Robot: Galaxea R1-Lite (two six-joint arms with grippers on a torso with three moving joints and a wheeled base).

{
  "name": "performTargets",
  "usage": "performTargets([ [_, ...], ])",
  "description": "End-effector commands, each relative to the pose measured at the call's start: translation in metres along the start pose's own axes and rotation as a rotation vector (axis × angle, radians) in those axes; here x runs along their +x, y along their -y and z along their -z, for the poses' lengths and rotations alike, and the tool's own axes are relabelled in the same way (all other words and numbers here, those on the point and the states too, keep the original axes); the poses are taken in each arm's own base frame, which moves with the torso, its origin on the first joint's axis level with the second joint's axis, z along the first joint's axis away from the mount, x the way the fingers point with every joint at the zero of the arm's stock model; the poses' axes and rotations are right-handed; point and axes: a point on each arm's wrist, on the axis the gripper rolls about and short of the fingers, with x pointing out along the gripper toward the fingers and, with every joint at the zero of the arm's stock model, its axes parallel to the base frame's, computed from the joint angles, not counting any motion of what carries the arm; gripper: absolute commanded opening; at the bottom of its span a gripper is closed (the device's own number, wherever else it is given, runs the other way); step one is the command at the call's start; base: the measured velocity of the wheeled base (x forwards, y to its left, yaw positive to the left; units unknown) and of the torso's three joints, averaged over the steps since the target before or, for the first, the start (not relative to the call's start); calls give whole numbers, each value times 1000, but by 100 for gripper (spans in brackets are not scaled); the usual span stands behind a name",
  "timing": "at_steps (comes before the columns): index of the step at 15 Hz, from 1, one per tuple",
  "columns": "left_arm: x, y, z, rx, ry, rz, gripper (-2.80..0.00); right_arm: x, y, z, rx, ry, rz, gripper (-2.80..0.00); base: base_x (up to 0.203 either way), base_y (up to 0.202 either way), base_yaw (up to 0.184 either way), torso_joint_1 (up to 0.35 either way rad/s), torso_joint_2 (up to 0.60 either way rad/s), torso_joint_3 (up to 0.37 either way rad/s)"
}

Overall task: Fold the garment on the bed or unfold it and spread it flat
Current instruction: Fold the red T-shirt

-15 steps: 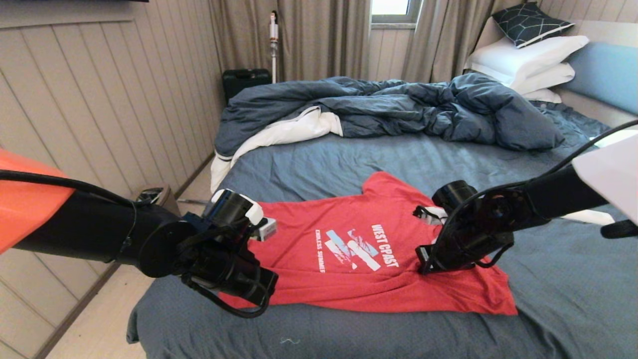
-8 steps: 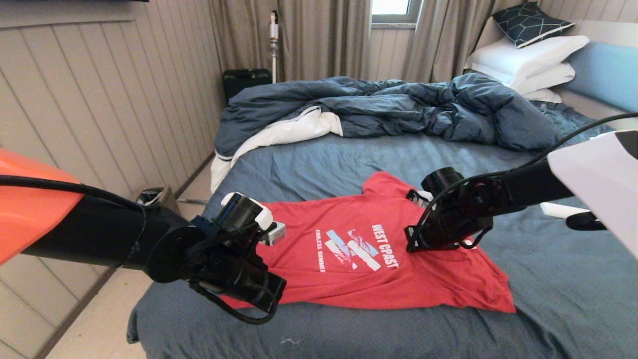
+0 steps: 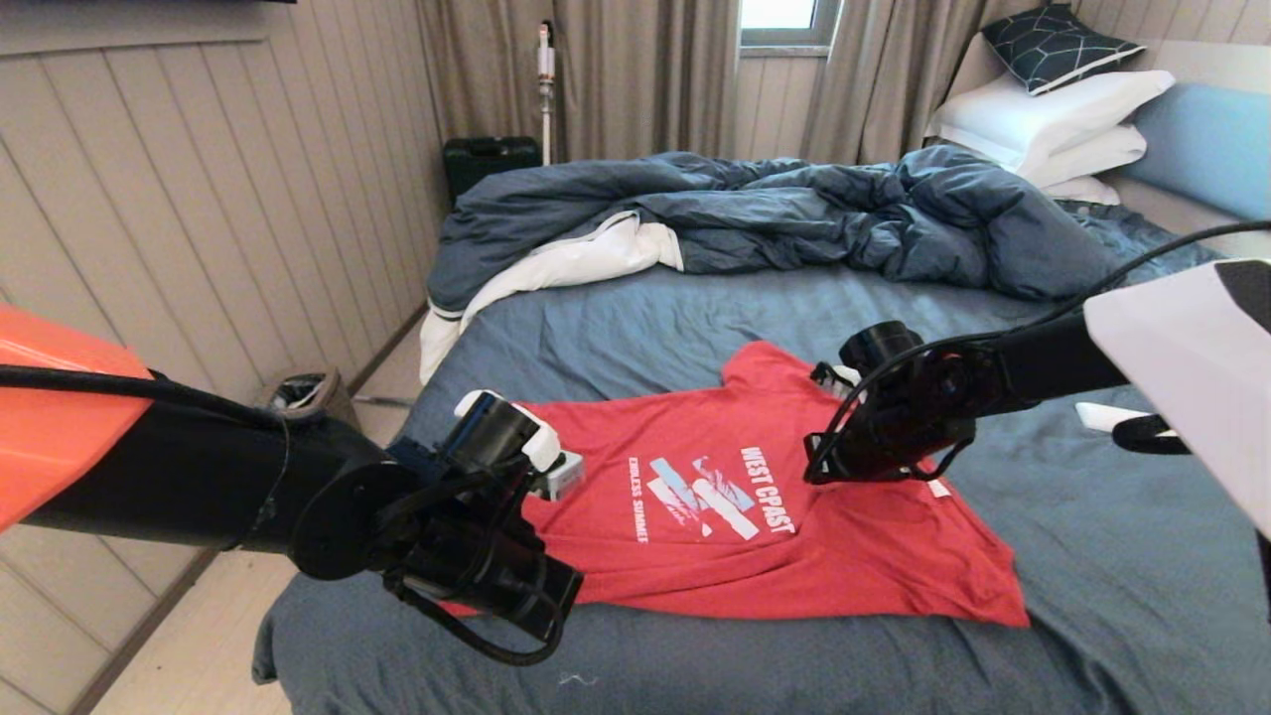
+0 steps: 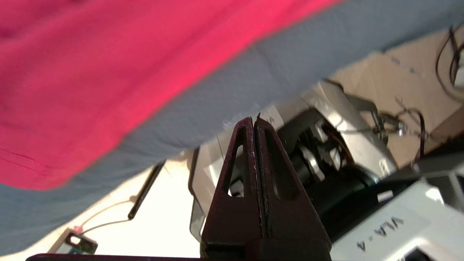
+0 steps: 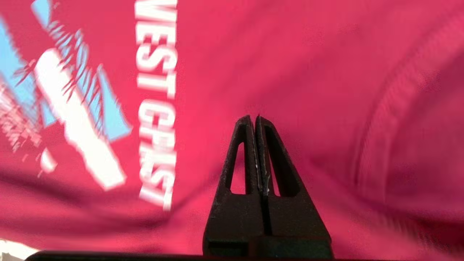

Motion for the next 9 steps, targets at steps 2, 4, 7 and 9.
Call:
performTargets([
  [2,4,19,7,48,-35,26,-280,-41,-5,5,-5,47,-9,-280,0,0,0,0,0,0],
  [4,20,28,11,76,-80,21,-280,-66,1,13,9,71,-8,-280,0,0,0,0,0,0],
  [7,45,33,15,107,-125,-51,-280,-88,13,17,38,98,-81,-280,0,0,0,0,0,0],
  [9,52,29,18,102,-141,-75,-280,-94,14,16,39,110,-108,-280,0,0,0,0,0,0],
])
